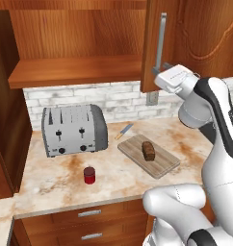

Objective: Pick the bread, place it on the cutting board, pick the jam, place it on the counter, and close the cabinet.

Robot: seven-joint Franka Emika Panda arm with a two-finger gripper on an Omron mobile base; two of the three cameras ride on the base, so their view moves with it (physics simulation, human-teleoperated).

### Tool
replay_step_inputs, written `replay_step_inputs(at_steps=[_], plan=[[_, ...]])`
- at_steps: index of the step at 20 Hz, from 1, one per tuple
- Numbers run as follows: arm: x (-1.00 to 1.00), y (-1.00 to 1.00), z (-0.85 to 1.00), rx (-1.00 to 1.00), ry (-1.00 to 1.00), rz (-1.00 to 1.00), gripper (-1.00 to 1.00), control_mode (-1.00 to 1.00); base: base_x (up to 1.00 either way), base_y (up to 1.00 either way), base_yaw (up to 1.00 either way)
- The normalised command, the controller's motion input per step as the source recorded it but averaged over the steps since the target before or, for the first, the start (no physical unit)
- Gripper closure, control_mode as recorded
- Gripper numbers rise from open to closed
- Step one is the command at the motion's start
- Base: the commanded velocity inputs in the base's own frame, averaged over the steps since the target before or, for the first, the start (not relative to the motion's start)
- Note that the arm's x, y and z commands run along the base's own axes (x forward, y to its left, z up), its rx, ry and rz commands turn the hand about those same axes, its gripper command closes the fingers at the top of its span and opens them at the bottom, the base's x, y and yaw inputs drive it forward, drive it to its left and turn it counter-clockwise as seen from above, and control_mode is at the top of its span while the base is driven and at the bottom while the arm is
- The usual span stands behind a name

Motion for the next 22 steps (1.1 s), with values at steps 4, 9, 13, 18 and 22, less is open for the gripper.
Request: replay_step_inputs(at_steps=[4,9,13,18,22], plan=[[0.23,0.21,0.0,0.0,0.0,-0.06,-1.0,-1.0,0.0,0.0,0.0],[0.23,0.19,0.0,0.0,0.0,-0.06,-1.0,-1.0,0.0,0.0,0.0],[0.25,0.17,0.0,0.0,0.0,-0.06,-1.0,-1.0,0.0,0.0,0.0],[0.23,0.12,0.0,0.0,0.0,-0.07,-1.0,-1.0,0.0,0.0,0.0],[0.21,0.12,0.0,0.0,0.0,-0.08,-1.0,-1.0,0.0,0.0,0.0]])
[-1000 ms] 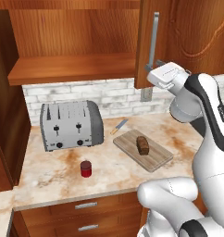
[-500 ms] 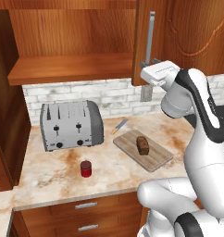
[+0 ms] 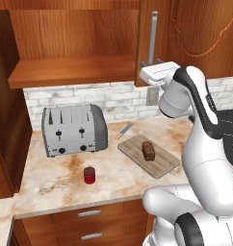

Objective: Pick the bread, place it on the cutting board, pick the jam, place it on the counter, and close the cabinet.

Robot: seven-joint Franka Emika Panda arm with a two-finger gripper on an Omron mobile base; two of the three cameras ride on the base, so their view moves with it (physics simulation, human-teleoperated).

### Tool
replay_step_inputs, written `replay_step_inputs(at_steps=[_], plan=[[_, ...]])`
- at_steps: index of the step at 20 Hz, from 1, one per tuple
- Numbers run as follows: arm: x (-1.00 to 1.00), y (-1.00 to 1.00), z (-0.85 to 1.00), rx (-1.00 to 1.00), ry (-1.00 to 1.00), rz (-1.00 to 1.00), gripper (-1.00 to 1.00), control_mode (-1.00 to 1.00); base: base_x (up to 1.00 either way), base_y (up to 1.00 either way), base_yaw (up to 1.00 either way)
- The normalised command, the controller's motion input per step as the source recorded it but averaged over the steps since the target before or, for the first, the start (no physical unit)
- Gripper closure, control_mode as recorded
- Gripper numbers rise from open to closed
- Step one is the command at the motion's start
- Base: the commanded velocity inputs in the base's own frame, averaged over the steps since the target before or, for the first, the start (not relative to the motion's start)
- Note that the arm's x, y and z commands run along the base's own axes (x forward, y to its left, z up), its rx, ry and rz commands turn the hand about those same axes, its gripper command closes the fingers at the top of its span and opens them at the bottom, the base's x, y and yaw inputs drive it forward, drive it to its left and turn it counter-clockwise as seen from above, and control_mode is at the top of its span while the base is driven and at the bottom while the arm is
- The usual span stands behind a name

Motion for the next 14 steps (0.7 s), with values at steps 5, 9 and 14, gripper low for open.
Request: replay_step_inputs(at_steps=[5,9,14], plan=[[0.19,0.11,0.0,0.0,0.0,-0.07,-1.0,-1.0,0.0,0.0,0.0],[0.19,0.08,0.0,0.0,0.0,-0.07,-1.0,-1.0,0.0,0.0,0.0],[0.22,0.03,0.0,0.0,0.0,-0.07,-1.0,-1.0,0.0,0.0,0.0]])
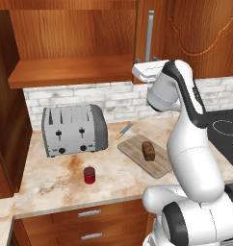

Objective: Pick the bread, place it on the cutting board, pick the jam, place it on the counter, and close the cabinet.

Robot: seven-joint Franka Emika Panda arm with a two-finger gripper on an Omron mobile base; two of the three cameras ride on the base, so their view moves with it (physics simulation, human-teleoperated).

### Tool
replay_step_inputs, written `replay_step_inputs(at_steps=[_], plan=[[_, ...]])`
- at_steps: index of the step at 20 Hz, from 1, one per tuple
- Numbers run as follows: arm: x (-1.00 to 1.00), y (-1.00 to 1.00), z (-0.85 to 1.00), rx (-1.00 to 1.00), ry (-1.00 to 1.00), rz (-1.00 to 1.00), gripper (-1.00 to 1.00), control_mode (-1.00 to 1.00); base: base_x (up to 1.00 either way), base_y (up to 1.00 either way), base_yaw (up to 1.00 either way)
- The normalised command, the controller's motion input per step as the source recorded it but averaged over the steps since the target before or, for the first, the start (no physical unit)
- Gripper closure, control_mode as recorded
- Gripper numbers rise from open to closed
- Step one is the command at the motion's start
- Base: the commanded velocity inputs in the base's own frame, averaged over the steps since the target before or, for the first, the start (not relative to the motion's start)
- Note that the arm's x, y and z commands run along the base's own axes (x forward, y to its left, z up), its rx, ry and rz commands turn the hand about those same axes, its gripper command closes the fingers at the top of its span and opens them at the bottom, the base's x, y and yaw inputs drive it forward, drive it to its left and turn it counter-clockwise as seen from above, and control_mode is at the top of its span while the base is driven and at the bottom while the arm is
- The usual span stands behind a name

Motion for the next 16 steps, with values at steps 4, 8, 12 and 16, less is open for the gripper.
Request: replay_step_inputs(at_steps=[4,8,12,16], plan=[[0.25,0.03,0.0,0.0,0.0,-0.06,-1.0,-1.0,0.0,0.0,0.0],[0.29,0.01,0.0,0.0,0.0,-0.05,-1.0,-1.0,0.0,0.0,0.0],[0.3,0.0,0.0,0.0,0.0,-0.04,-1.0,-1.0,0.0,0.0,0.0],[0.25,0.0,0.0,0.0,0.0,-0.02,-1.0,-1.0,0.0,0.0,0.0]])
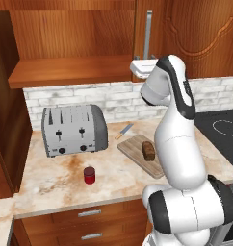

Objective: Pick the bread, place it on the cutting board, pick the jam, place it on the counter, and close the cabinet.

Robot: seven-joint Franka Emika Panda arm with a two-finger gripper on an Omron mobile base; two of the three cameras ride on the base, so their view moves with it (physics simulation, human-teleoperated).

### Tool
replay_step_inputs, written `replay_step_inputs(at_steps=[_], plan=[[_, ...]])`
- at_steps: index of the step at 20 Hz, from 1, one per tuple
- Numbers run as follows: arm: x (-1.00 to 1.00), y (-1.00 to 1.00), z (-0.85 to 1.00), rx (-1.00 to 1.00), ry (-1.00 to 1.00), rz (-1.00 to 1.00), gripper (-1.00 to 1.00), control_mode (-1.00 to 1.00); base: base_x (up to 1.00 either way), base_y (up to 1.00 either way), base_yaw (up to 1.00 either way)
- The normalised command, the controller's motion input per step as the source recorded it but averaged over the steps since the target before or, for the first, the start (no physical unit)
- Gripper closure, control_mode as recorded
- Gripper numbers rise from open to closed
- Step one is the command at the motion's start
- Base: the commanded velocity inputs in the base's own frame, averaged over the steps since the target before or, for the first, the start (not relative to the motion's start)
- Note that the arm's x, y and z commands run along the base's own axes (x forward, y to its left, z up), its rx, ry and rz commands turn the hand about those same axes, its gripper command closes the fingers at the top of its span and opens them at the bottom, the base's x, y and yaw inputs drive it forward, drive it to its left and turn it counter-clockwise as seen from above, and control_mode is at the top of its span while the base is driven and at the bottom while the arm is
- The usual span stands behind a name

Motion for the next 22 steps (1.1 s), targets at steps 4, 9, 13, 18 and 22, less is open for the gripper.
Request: replay_step_inputs(at_steps=[4,9,13,18,22], plan=[[0.23,0.0,0.0,0.0,0.0,-0.01,-1.0,-1.0,0.0,0.0,0.0],[0.15,0.0,0.0,0.0,0.0,0.0,-1.0,-1.0,0.0,0.0,0.0],[0.0,0.0,0.0,0.0,0.0,0.0,-1.0,-1.0,0.0,0.0,0.0],[-0.15,0.0,0.0,0.0,0.0,0.0,-1.0,-1.0,0.0,0.0,0.0],[-0.21,0.0,0.0,0.0,0.0,0.0,-1.0,-1.0,0.0,0.0,0.0]])
